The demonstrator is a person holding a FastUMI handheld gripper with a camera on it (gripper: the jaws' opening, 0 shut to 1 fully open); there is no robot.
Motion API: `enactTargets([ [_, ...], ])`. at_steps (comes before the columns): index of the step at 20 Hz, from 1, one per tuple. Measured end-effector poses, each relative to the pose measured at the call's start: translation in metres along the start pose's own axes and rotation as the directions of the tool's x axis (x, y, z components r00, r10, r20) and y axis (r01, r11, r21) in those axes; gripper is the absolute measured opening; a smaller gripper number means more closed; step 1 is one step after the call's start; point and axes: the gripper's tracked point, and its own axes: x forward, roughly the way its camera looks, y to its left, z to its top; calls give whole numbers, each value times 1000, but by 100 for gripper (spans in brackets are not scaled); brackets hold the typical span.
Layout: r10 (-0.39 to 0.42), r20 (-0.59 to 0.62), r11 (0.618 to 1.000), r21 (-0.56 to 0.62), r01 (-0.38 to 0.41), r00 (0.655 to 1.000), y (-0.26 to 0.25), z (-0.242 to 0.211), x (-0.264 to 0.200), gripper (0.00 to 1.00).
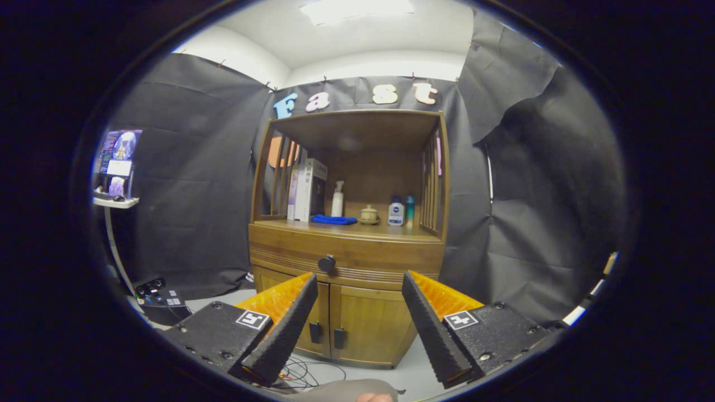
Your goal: Pull open the drawer, take out the items inside it, and place them on the countertop above the cabinet.
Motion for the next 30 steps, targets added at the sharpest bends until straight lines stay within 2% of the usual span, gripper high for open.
enactTargets([
  [16, 16, 17, 1000, -18, -16, 1000, -2, 2, -1, 98],
  [19, 47, 26, 999, 10, -47, 999, 3, -2, 2, 98],
  [24, 7, -11, 999, 49, -7, 1000, 14, -11, 34, 98],
  [26, -11, -16, 999, 52, 12, 1000, 21, -9, 58, 99],
  [30, 13, -60, 999, 44, -10, 998, 53, -14, 124, 99],
])
